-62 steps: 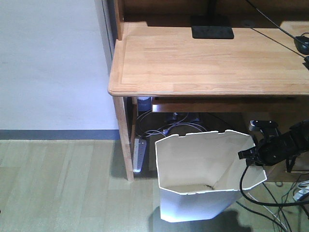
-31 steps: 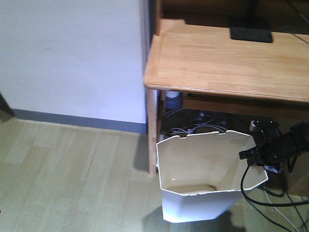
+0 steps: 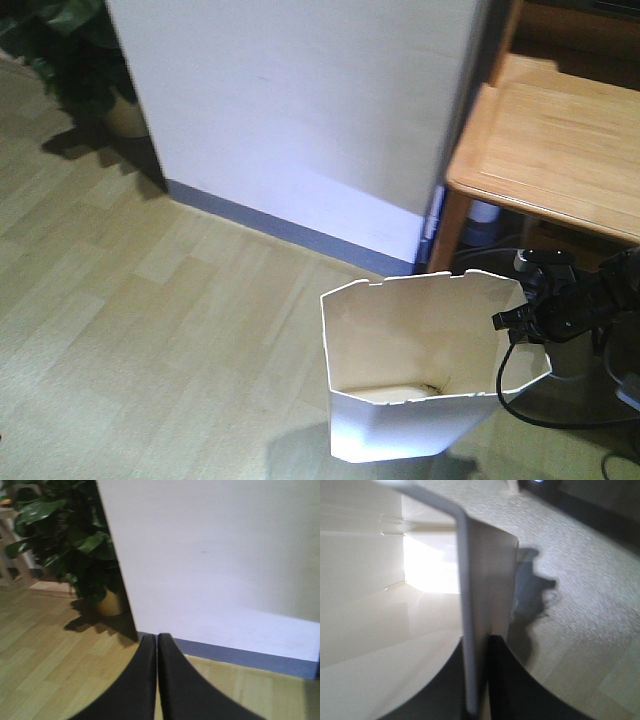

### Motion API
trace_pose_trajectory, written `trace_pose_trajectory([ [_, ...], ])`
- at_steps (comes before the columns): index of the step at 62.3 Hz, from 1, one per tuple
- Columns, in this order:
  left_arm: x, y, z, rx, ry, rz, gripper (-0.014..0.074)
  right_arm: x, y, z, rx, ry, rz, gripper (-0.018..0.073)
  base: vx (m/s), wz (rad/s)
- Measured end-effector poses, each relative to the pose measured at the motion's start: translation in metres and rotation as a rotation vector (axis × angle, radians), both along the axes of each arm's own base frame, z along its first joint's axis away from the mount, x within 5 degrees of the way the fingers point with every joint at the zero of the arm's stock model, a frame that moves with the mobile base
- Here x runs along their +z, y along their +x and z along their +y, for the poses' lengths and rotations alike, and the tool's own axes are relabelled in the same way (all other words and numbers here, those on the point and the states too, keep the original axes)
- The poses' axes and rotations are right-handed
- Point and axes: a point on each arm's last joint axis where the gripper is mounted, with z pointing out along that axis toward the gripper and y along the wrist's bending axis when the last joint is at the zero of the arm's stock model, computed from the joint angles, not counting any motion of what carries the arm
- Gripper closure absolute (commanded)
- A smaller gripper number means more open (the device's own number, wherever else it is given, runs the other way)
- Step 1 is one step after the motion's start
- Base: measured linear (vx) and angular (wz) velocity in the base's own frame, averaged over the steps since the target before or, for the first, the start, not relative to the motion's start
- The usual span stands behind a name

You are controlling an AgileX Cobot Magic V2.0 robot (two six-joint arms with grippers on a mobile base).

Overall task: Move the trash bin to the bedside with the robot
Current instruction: 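Turn the base away from the desk, carrying the bin in the right gripper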

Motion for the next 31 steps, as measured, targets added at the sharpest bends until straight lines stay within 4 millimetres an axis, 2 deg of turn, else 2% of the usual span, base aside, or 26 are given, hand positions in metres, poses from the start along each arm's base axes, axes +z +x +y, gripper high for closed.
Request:
trace_pose_trajectory([
  [31, 0.0000, 0.0000, 0.0000, 0.000, 0.000, 0.000, 0.0602, 0.0000, 0.0000, 0.0000, 0.000, 0.000, 0.000, 0.0565, 0.08, 0.44],
])
